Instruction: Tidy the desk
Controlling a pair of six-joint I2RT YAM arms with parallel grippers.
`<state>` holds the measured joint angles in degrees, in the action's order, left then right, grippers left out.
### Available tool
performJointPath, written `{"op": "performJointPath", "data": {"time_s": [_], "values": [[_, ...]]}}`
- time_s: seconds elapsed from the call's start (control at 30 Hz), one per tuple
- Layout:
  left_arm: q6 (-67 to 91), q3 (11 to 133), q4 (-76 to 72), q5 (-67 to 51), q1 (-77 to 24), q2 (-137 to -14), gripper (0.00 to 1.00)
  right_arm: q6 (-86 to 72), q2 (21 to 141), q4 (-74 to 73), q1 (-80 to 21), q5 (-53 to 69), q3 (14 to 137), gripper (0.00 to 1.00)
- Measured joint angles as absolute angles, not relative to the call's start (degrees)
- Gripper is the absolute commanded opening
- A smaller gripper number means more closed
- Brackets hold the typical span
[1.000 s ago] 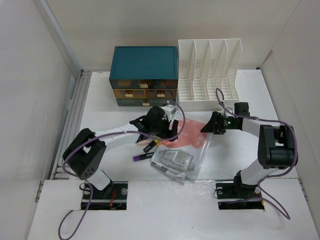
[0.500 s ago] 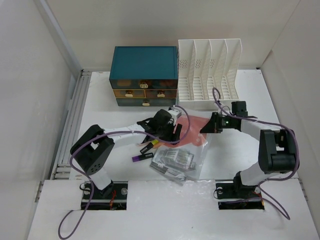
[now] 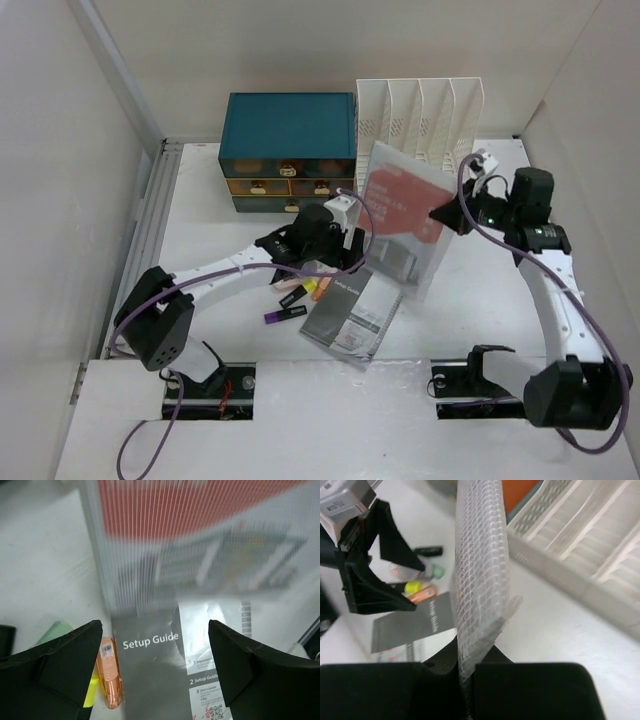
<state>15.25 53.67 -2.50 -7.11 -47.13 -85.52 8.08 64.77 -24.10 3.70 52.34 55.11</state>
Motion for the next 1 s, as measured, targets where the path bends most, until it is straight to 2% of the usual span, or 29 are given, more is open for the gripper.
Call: {"op": "performJointPath", "data": {"time_s": [0.17,0.4,0.83,1.0], "values": [[15.11,55.81,-3.05,-7.2,-45.47,-84.42,0.85,11.22,58.83,-24.93,3.7,44.97,64.62,0.0],[14.85,55.86,-2.52,-7.49,-45.25,-84.31,0.85,9.21,58.28,-20.43,3.7,39.29,73.67,0.0],[13.96,55.83,-2.24,-7.44,-45.25,-80.51,0.86,2.28,74.04,-5.89,-6.87,14.87,78.96,0.0],[13.87,55.83,-2.24,-7.44,-45.25,-78.78,0.86,1.3,76.58,-3.95,-8.6,9.89,80.23,0.0]]}}
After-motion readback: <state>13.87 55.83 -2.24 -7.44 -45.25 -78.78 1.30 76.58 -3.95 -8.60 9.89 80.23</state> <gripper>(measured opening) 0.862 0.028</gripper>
